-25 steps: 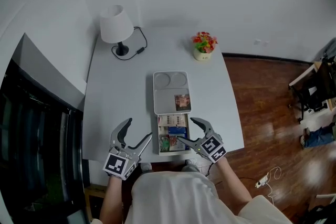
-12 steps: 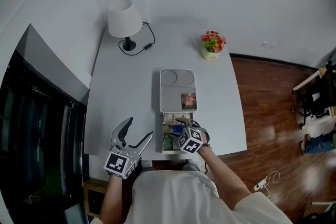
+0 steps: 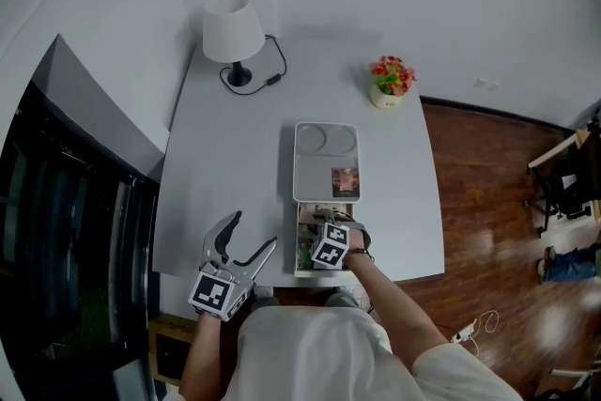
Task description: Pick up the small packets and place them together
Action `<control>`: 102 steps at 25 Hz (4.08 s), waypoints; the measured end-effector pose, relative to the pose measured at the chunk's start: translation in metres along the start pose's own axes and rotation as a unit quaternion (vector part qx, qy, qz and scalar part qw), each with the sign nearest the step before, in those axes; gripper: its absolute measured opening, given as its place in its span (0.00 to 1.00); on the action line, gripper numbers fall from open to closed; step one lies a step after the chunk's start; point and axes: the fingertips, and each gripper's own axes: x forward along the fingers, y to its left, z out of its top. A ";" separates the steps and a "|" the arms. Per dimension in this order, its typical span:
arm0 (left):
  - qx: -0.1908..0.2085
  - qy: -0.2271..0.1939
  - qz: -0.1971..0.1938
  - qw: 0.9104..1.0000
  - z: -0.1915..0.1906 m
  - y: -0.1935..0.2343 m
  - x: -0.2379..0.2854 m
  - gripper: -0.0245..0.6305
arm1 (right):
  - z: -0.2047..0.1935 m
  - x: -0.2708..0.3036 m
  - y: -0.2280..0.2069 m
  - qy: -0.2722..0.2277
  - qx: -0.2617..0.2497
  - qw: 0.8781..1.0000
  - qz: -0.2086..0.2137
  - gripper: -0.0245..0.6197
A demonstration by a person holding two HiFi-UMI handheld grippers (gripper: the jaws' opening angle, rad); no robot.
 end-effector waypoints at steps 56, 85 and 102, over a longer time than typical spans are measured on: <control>0.006 -0.009 -0.015 1.000 0.009 -0.002 0.014 0.56 | 0.078 -0.119 -0.081 -0.174 -0.036 0.975 -0.131 0.07; 0.001 0.004 0.006 1.000 0.002 0.013 0.007 0.56 | 0.047 -0.024 -0.091 -0.106 -0.101 0.988 -0.052 0.11; -0.006 -0.009 -0.005 1.000 0.007 0.006 0.014 0.56 | 0.073 -0.082 -0.093 -0.227 0.040 0.972 -0.044 0.52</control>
